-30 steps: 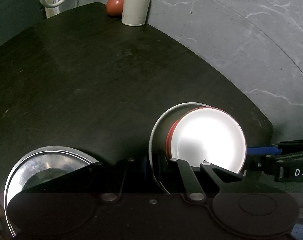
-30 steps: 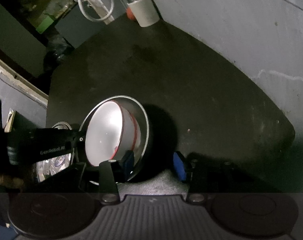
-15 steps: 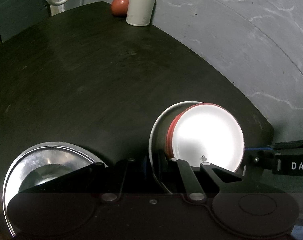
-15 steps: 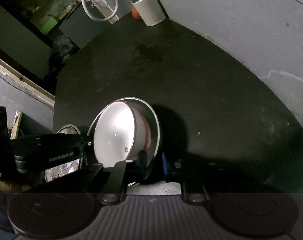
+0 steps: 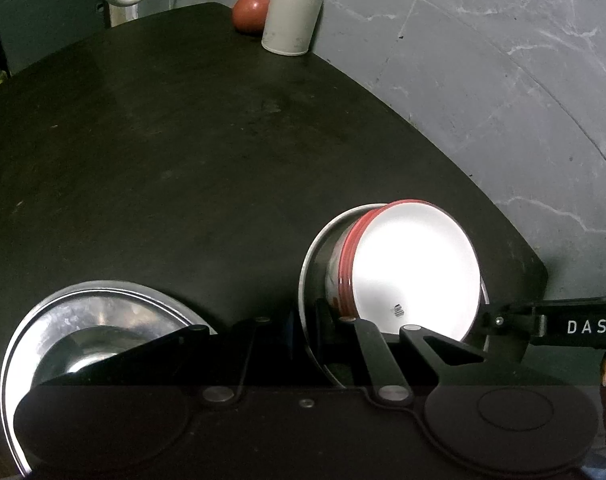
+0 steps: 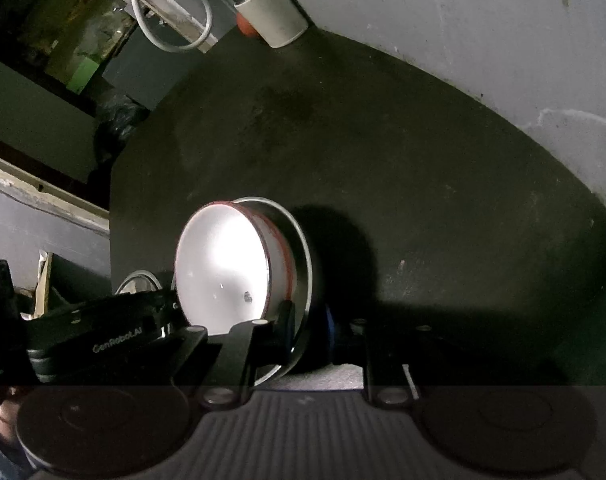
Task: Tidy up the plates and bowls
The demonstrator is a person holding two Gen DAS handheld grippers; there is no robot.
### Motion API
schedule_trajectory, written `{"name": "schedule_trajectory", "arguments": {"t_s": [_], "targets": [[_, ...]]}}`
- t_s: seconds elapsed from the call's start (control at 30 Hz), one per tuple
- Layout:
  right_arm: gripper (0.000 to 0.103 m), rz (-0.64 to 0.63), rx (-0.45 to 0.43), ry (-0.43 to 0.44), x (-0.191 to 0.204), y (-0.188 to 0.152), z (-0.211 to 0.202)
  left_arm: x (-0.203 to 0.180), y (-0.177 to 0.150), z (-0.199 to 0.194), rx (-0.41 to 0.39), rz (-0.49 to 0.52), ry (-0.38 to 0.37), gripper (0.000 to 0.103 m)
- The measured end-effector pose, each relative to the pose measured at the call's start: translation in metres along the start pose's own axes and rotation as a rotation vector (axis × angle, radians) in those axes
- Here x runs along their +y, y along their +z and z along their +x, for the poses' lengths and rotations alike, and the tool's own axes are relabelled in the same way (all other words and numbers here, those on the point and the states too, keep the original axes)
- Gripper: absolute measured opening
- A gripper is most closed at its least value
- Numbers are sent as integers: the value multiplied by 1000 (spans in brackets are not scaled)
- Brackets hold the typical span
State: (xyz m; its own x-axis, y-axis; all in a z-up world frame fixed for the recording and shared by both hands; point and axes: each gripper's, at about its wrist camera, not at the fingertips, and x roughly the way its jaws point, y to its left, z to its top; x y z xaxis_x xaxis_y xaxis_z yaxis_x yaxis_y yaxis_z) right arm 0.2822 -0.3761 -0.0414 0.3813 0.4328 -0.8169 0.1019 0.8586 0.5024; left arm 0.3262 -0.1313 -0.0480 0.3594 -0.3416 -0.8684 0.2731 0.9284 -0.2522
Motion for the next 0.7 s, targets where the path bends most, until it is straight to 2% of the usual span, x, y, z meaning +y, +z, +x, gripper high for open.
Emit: {"name": "schedule_trajectory", "arguments": {"t_s": [0.37, 0.53, 0.7], "targets": [[19, 9, -17, 13, -5, -5, 2, 0, -1, 1, -10, -9, -11, 8], [22, 30, -20, 45, -12, -8, 3, 1, 0, 1, -14, -9, -19, 7], [20, 13, -35, 24, -7, -11, 1, 9, -2, 0, -19, -54, -55, 7]]}}
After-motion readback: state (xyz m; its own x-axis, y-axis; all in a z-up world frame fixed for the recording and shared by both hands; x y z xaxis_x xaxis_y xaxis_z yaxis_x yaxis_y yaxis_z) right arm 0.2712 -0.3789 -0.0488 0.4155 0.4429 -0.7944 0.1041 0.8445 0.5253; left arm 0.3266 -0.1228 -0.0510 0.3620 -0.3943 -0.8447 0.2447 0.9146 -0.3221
